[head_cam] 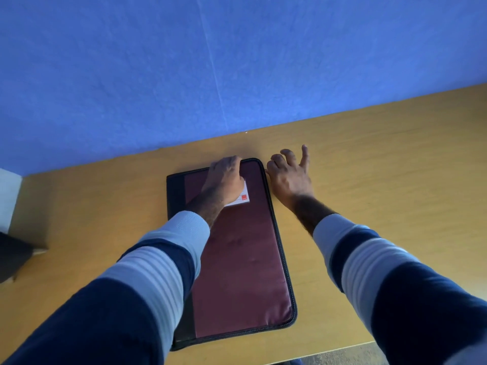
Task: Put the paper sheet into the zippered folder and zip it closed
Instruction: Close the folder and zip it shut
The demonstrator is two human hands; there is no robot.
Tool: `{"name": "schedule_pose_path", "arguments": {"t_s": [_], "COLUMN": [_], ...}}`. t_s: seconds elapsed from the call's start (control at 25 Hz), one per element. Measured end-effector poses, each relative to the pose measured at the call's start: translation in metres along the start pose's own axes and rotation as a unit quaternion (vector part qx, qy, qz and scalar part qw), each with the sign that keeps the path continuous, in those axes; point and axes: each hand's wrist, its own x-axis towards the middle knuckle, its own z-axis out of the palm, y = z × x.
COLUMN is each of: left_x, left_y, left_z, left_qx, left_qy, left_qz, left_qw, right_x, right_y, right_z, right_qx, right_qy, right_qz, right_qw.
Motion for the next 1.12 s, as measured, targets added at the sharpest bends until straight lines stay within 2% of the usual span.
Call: {"name": "schedule_pose_path", "arguments": {"t_s": [0.44, 0.56, 0.64, 0.72, 0.92, 1.12], "left_x": [0.011, 0.030, 0.043, 0.055, 0.069, 0.077], "left_y": [0.002, 0.013, 0.024, 0.038, 0.065, 0.081], "left_z": [-0.008, -0.014, -0.016, -0.017, -0.014, -0.009], "left_qx": [0.014, 0.045, 0.058, 0.070, 0.099, 0.076], "left_qy": [0.033, -0.005, -0.040, -0.062, -0.075, -0.100], "left_qz": [-0.012, -0.032, -0.059, -0.079, -0.168, -0.266], "left_qw": [0.999, 0.998, 0.996, 0.992, 0.978, 0.956], "right_x": [0.039, 0.039, 0.025, 0.008, -0.007, 0.005], "right_y": [0.004, -0.001, -0.007, -0.016, -0.038, -0.042], "right_z": [0.010, 0.005, 0.002, 0.000, 0.008, 0.007], "right_qx": [0.039, 0.140, 0.231, 0.282, 0.301, 0.363], "right_qy": [-0.056, -0.058, -0.009, 0.017, -0.059, -0.048], "right_qz": [-0.005, 0.116, 0.225, 0.284, 0.231, 0.266], "right_qw": [0.998, 0.982, 0.947, 0.916, 0.923, 0.892]}}
